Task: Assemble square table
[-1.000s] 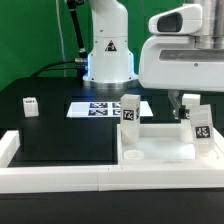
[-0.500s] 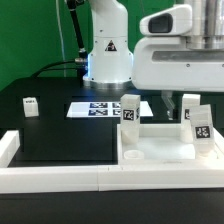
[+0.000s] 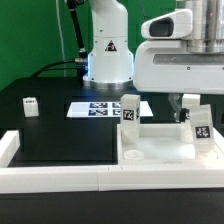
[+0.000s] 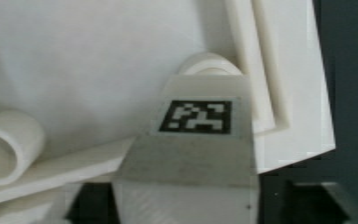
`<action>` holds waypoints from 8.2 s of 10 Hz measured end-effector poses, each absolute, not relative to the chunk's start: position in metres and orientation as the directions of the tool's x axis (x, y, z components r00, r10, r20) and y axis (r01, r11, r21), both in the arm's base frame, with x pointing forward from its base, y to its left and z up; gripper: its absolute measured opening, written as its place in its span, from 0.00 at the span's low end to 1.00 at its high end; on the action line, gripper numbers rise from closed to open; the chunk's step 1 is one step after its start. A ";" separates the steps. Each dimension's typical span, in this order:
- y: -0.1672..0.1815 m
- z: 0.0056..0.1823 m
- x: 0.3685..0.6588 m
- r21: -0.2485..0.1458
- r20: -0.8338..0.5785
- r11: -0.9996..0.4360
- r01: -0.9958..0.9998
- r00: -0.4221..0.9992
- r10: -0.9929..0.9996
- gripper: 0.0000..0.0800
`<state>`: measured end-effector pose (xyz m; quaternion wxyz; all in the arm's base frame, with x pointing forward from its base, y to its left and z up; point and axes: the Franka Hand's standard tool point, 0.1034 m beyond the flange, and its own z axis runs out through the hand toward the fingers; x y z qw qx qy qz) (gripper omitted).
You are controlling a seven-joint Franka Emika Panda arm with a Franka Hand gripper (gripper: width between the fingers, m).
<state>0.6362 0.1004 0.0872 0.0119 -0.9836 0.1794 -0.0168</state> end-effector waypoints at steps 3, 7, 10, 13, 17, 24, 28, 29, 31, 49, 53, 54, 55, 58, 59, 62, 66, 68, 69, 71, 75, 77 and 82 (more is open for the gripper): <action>0.100 0.086 0.636 -0.033 0.022 -0.853 -0.521 0.853 -0.521 0.37; 0.104 0.083 0.633 -0.095 0.061 -0.575 -0.813 0.571 -0.818 0.37; 0.101 0.082 0.631 -0.137 0.032 -0.306 -0.942 0.304 -0.952 0.37; 0.112 0.083 0.626 -0.138 -0.003 -0.047 -0.989 0.048 -0.999 0.37; 0.119 0.083 0.624 -0.130 -0.036 0.126 -0.983 -0.123 -0.992 0.37; 0.118 0.080 0.625 -0.066 0.035 -0.285 -0.956 0.283 -0.958 0.81; 0.132 0.083 0.623 0.005 0.119 -0.696 -0.718 0.691 -0.713 0.81; 0.136 0.083 0.620 0.034 0.123 -0.759 -0.650 0.756 -0.643 0.81; 0.134 0.083 0.621 0.049 0.120 -0.844 -0.534 0.842 -0.526 0.81; 0.116 0.078 0.626 -0.137 -0.085 -0.050 -0.989 0.062 -0.994 0.36; 0.124 0.078 0.628 -0.159 -0.011 -0.266 -0.951 0.271 -0.962 0.67; 0.130 0.079 0.628 -0.181 0.042 -0.448 -0.876 0.448 -0.893 0.78; 0.128 0.080 0.625 -0.187 0.066 -0.526 -0.830 0.524 -0.849 0.78; 0.124 0.080 0.621 -0.163 0.114 -0.676 -0.719 0.667 -0.736 0.81; 0.123 0.080 0.621 -0.154 0.126 -0.727 -0.669 0.716 -0.686 0.81; 0.108 0.079 0.619 -0.109 0.197 -0.899 -0.425 0.877 -0.439 0.81; 0.105 0.078 0.622 -0.098 0.214 -0.923 -0.371 0.898 -0.384 0.78; 0.106 0.078 0.621 -0.119 0.203 -0.883 -0.455 0.859 -0.470 0.55; 0.106 0.078 0.621 -0.132 0.194 -0.848 -0.513 0.826 -0.529 0.36; 0.105 0.077 0.621 -0.152 0.177 -0.785 -0.601 0.764 -0.620 0.36; 0.106 0.073 0.627 -0.171 0.071 -0.501 -0.848 0.497 -0.865 0.36; 0.102 0.070 0.627 -0.168 -0.012 -0.225 -0.960 0.230 -0.973 0.36; 0.106 0.068 0.622 -0.100 -0.117 0.319 -0.943 -0.307 -0.945 0.36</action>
Offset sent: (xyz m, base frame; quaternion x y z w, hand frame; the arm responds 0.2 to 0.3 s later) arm 0.0000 0.0000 0.0000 0.0000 0.0000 0.1296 0.9916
